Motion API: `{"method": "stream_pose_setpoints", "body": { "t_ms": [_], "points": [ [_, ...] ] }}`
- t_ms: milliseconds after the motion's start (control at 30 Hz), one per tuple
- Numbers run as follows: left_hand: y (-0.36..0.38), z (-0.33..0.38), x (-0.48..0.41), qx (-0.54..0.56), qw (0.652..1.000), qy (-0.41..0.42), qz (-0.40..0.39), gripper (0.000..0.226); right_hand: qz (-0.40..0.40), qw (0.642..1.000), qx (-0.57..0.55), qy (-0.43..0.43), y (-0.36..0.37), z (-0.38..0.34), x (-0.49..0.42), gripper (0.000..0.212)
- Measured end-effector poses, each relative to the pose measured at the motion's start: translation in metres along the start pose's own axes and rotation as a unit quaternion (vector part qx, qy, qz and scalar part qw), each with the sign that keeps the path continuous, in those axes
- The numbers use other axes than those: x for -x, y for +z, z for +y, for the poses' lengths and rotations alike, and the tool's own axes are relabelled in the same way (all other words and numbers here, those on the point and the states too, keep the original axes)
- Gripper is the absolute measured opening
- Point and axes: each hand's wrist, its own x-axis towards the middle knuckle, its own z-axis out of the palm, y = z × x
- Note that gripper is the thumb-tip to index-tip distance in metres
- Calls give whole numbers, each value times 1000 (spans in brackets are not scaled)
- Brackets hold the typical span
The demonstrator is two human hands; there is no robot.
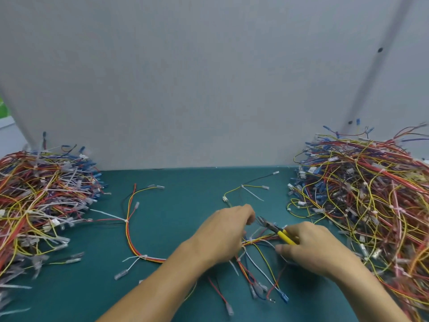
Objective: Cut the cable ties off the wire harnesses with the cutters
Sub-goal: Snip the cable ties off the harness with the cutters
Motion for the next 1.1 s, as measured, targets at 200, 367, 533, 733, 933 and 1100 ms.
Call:
{"method": "stream_pose_setpoints", "body": {
  "t_ms": [200,367,533,733,933,1100],
  "points": [
    [9,-23,14,47,998,-35,-9,24,20,999,41,-15,17,-1,10,29],
    [4,-27,7,-22,999,-3,38,24,88,992,91,-14,26,4,18,32],
    [-10,-13,-17,-38,998,40,-18,21,113,983,141,-21,25,4,25,35],
    [15,-11,-16,54,997,13,-51,25,110,983,141,-49,26,-1,29,26],
    [38,-20,3,239,963,-81,96,7,98,982,149,-56,27,-6,30,26],
    [45,-20,3,313,936,-107,124,9,107,980,158,-60,28,-9,33,24]
  ]
}}
